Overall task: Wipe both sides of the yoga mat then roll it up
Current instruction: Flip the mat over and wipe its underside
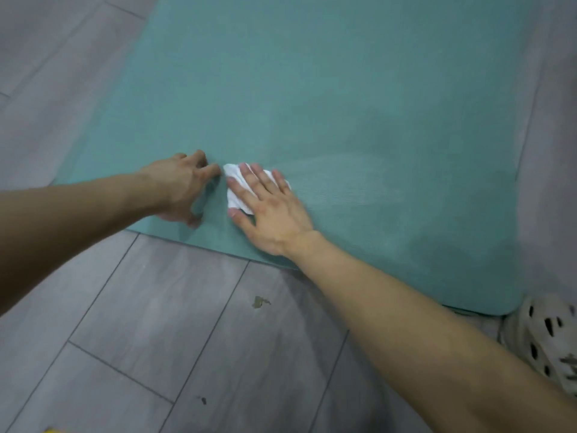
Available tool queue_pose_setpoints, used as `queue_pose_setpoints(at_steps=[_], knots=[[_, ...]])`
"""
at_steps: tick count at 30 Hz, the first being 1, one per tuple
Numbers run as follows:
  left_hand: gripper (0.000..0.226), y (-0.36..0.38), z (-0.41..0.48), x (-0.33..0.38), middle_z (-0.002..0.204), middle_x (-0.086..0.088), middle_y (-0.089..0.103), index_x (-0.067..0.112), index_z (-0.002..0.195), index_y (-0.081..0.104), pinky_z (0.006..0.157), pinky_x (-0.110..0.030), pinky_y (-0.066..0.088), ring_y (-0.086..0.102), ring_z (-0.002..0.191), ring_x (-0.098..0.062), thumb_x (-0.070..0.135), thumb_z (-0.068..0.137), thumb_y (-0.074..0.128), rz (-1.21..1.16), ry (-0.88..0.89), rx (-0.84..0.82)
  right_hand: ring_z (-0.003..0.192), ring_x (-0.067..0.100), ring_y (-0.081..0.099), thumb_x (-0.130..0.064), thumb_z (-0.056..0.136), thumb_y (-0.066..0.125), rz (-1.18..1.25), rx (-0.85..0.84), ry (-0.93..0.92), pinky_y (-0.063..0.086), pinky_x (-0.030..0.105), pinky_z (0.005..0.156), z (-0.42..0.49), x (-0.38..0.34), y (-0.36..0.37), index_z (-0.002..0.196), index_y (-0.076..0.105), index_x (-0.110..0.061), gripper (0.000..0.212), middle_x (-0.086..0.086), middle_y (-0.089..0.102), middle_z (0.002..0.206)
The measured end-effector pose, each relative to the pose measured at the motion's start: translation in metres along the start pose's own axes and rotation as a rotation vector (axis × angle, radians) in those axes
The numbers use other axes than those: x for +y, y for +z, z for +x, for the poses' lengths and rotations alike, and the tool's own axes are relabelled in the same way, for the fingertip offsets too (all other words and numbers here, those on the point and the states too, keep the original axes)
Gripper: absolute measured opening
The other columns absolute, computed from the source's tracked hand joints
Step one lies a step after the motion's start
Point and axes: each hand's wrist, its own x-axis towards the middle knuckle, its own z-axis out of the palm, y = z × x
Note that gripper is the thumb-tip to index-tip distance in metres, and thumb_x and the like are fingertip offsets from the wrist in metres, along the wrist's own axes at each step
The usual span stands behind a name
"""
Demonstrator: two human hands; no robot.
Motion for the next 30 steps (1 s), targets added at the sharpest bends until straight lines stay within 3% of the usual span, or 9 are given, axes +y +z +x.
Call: queue_pose_setpoints(at_steps=[3, 6, 9, 17, 19, 23, 25, 28, 30], knots=[[0.119, 0.0, 0.001, -0.004, 0.15, -0.006, 0.033, 0.028, 0.157, 0.028, 0.104, -0.044, 0.052, 0.052, 0.129, -0.034, 0.061, 0.063, 0.092, -0.026, 0.009, -0.039, 0.163, 0.018, 0.001, -0.064, 0.107, 0.025, -0.019, 0.075, 0.123, 0.005, 0.046, 0.131, -0.016, 0.083, -0.018, 0.169, 0.011, -0.031, 0.072, -0.001, 0.007, 0.177], [0.107, 0.001, 0.009, 0.001, 0.138, -0.005, 0.041, 0.028, 0.145, 0.038, 0.093, -0.046, 0.056, 0.053, 0.119, -0.034, 0.061, 0.059, 0.094, -0.025, -0.005, 0.027, 0.163, 0.02, -0.003, -0.074, 0.101, 0.018, -0.01, 0.135, 0.529, 0.0, 0.046, 0.132, -0.042, 0.192, -0.051, 0.169, 0.007, -0.033, 0.079, 0.002, 0.0, 0.177], [0.109, 0.007, 0.015, 0.003, 0.131, -0.005, 0.044, 0.03, 0.136, 0.042, 0.083, -0.05, 0.059, 0.051, 0.114, -0.035, 0.055, 0.047, 0.1, -0.072, -0.049, 0.107, 0.163, 0.024, -0.007, -0.077, 0.098, 0.014, 0.042, 0.148, 0.754, -0.006, 0.05, 0.131, -0.037, 0.203, -0.061, 0.169, 0.01, -0.028, 0.087, 0.008, -0.004, 0.177], [0.142, 0.014, 0.019, 0.002, 0.137, -0.004, 0.042, 0.037, 0.16, 0.023, 0.092, -0.05, 0.057, 0.047, 0.123, -0.034, 0.048, 0.043, 0.103, -0.157, -0.113, 0.139, 0.163, 0.018, 0.007, -0.062, 0.105, 0.023, -0.016, -0.002, -0.078, 0.003, 0.046, 0.131, 0.032, 0.015, -0.008, 0.167, 0.024, -0.027, 0.072, 0.0, 0.015, 0.176], [0.14, 0.016, 0.017, 0.003, 0.142, -0.002, 0.039, 0.039, 0.16, 0.023, 0.094, -0.051, 0.056, 0.046, 0.125, -0.033, 0.046, 0.045, 0.103, -0.193, -0.117, 0.143, 0.162, 0.023, 0.015, -0.06, 0.106, 0.025, -0.024, 0.068, -0.031, 0.008, 0.043, 0.131, 0.03, 0.066, -0.014, 0.168, 0.022, -0.025, 0.07, 0.003, 0.019, 0.175], [0.131, 0.026, 0.01, -0.002, 0.15, 0.0, 0.038, 0.04, 0.161, 0.031, 0.099, -0.05, 0.054, 0.047, 0.131, -0.032, 0.038, 0.051, 0.103, -0.288, -0.113, 0.191, 0.163, 0.029, 0.003, -0.066, 0.103, 0.016, -0.056, 0.178, 0.576, 0.001, 0.047, 0.132, -0.004, 0.203, -0.05, 0.168, 0.016, -0.029, 0.075, 0.01, 0.004, 0.177], [0.125, 0.033, 0.006, -0.004, 0.158, -0.002, 0.036, 0.038, 0.161, 0.035, 0.106, -0.049, 0.05, 0.047, 0.137, -0.034, 0.032, 0.056, 0.102, -0.354, -0.094, 0.206, 0.163, 0.028, -0.002, -0.07, 0.102, 0.013, -0.038, 0.185, 0.686, -0.003, 0.049, 0.131, -0.014, 0.222, -0.059, 0.168, 0.015, -0.027, 0.079, 0.011, 0.0, 0.177], [0.118, 0.037, 0.001, -0.004, 0.168, -0.005, 0.028, 0.035, 0.162, 0.035, 0.116, -0.045, 0.042, 0.044, 0.145, -0.035, 0.024, 0.064, 0.099, -0.445, -0.071, 0.196, 0.163, 0.024, 0.0, -0.072, 0.1, 0.013, -0.015, 0.208, 0.598, -0.003, 0.05, 0.131, -0.002, 0.172, -0.047, 0.168, 0.016, -0.021, 0.086, 0.007, 0.005, 0.177], [0.116, 0.037, -0.001, -0.004, 0.17, -0.004, 0.024, 0.035, 0.163, 0.034, 0.118, -0.042, 0.038, 0.042, 0.148, -0.033, 0.022, 0.067, 0.098, -0.47, -0.059, 0.189, 0.163, 0.021, -0.002, -0.071, 0.102, 0.018, -0.009, 0.17, 0.319, -0.002, 0.049, 0.131, -0.001, 0.107, -0.03, 0.169, 0.016, -0.021, 0.083, 0.006, 0.007, 0.177]])
